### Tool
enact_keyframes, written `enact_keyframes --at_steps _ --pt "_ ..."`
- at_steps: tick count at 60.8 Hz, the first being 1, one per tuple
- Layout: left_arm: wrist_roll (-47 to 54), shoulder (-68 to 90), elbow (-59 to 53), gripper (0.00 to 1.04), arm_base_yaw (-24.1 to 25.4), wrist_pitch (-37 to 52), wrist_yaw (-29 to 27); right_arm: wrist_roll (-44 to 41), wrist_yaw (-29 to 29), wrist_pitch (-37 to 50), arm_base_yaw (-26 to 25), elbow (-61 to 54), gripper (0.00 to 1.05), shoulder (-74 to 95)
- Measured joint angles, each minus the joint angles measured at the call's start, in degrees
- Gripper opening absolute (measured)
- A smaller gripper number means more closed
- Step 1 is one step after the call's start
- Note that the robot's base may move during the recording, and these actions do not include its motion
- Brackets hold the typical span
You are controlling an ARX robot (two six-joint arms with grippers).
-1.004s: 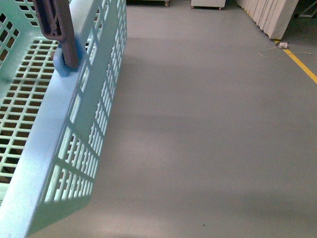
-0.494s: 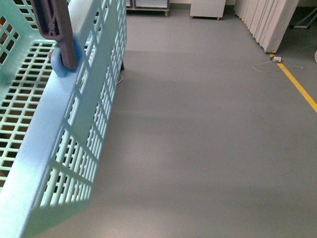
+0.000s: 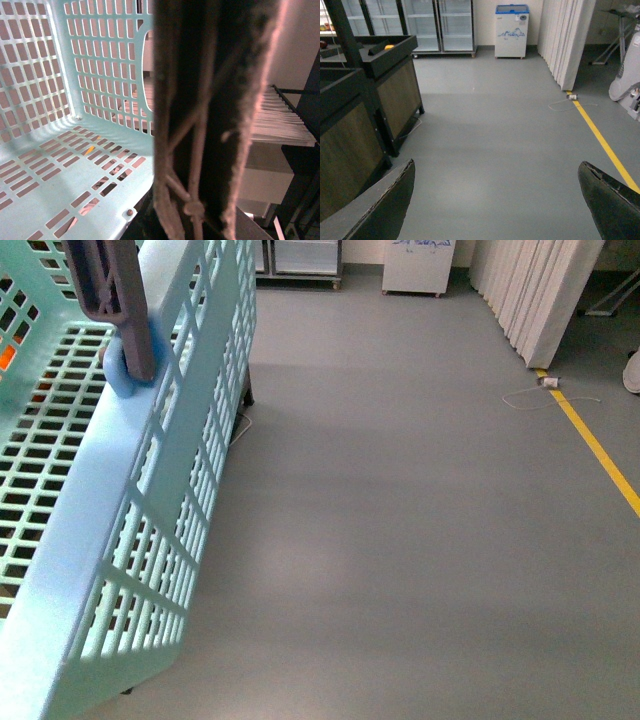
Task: Pick lemon and mango into basket
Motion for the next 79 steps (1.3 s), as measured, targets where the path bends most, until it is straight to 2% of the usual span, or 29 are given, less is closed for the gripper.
enact_keyframes --at_steps 46,79 --pt "-0.6 0.0 0.1 0.06 -0.5 0.0 1.2 0.0 0.2 0.0 0.0 0.0 0.96 0.0" --pt "0.2 0.0 0.2 0.06 -0.3 -0.1 0.0 0.0 0.1 0.0 0.0 0.0 0.96 0.0"
